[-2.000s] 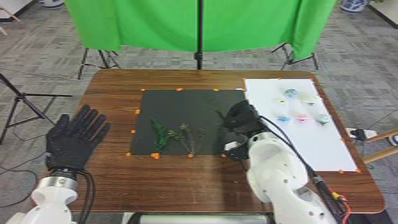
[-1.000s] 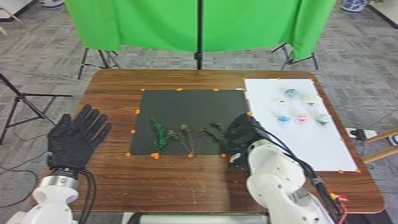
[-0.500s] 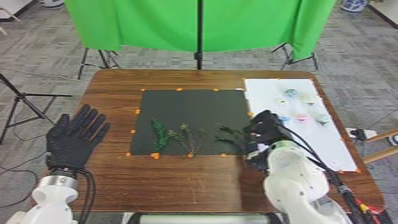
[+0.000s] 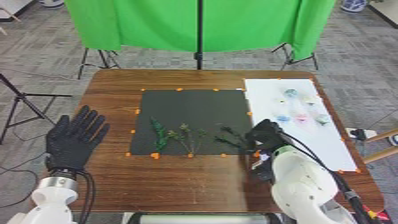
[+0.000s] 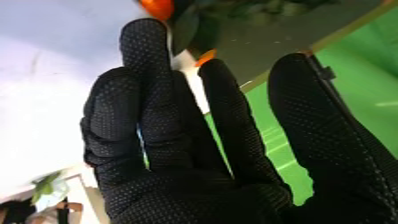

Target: Arrange flowers

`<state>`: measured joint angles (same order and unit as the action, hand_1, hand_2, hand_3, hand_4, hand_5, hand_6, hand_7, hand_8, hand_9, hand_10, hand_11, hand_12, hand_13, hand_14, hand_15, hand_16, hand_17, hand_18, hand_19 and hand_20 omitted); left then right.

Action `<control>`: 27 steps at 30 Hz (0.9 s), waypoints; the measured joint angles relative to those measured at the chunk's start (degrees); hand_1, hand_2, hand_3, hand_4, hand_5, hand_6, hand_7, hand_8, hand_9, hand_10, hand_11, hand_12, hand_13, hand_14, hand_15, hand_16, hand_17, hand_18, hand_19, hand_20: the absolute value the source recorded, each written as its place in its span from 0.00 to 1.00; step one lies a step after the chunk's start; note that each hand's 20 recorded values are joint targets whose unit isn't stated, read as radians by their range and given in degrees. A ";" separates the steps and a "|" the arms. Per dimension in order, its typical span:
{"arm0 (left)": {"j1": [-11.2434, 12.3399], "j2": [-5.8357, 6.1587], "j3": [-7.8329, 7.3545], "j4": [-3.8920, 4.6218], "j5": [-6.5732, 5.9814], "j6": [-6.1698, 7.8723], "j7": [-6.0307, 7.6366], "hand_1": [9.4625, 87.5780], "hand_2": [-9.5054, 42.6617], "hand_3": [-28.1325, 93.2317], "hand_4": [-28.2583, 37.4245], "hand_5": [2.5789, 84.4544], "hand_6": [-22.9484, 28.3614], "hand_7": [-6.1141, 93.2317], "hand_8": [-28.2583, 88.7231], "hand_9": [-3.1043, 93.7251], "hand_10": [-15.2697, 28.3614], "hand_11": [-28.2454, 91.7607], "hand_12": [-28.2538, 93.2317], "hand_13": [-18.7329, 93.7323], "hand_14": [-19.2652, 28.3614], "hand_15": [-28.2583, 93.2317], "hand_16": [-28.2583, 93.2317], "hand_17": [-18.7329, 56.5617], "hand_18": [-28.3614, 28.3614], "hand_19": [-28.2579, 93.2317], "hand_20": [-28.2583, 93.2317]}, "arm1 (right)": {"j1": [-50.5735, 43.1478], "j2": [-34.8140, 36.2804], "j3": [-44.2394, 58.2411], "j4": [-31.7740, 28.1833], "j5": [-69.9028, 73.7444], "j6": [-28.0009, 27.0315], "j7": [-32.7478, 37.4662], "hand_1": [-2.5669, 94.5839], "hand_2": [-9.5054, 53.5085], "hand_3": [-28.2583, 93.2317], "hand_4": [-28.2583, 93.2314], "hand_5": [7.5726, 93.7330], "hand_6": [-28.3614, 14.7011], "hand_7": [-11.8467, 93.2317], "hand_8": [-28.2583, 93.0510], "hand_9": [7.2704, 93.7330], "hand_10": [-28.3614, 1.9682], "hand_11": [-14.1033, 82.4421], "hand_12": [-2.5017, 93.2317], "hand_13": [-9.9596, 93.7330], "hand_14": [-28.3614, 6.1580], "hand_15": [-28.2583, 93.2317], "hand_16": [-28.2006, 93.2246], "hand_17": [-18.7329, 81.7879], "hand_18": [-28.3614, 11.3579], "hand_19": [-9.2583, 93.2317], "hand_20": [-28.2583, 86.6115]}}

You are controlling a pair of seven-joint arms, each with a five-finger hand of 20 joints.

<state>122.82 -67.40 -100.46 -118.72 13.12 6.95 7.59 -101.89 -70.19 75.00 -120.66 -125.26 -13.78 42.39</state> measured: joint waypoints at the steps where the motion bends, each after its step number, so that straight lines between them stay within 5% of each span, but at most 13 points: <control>1: 0.01 0.00 0.00 0.00 0.00 0.00 0.00 0.26 0.39 0.83 0.10 0.51 0.62 0.15 0.18 0.45 0.69 0.39 0.35 0.45 0.73 0.56 0.22 0.20 0.76 0.49 0.39 | 0.15 -0.17 0.01 0.01 0.72 0.43 -0.25 0.40 0.25 0.83 0.06 0.54 0.47 0.20 0.16 0.64 0.33 0.27 0.15 0.76 0.35 0.65 0.42 0.57 0.07 0.98 0.47; 12: -0.19 0.14 0.59 0.06 -0.23 -0.02 -0.23 0.26 0.39 0.83 0.10 0.51 0.62 0.16 0.18 0.45 0.69 0.40 0.35 0.45 0.73 0.56 0.21 0.20 0.76 0.49 0.39 | 3.03 -3.12 -2.98 2.42 4.77 0.26 -2.40 0.39 0.26 0.83 0.06 0.53 0.46 0.20 0.16 0.64 0.31 0.27 0.15 0.76 0.35 0.66 0.42 0.57 0.08 0.98 0.47; 27: -0.42 0.45 0.61 0.07 -0.45 0.05 -0.30 0.26 0.39 0.83 0.10 0.51 0.62 0.15 0.18 0.45 0.69 0.40 0.35 0.45 0.73 0.56 0.21 0.20 0.76 0.48 0.39 | 5.28 -4.83 -5.90 2.59 1.77 0.45 -1.25 0.37 0.25 0.81 0.07 0.56 0.42 0.19 0.16 0.64 0.12 0.25 0.13 0.83 0.37 0.56 0.38 0.64 0.10 0.98 0.44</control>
<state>122.40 -66.96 -99.86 -118.65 12.67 6.99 7.29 -96.62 -75.02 69.11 -118.07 -123.49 -13.33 41.14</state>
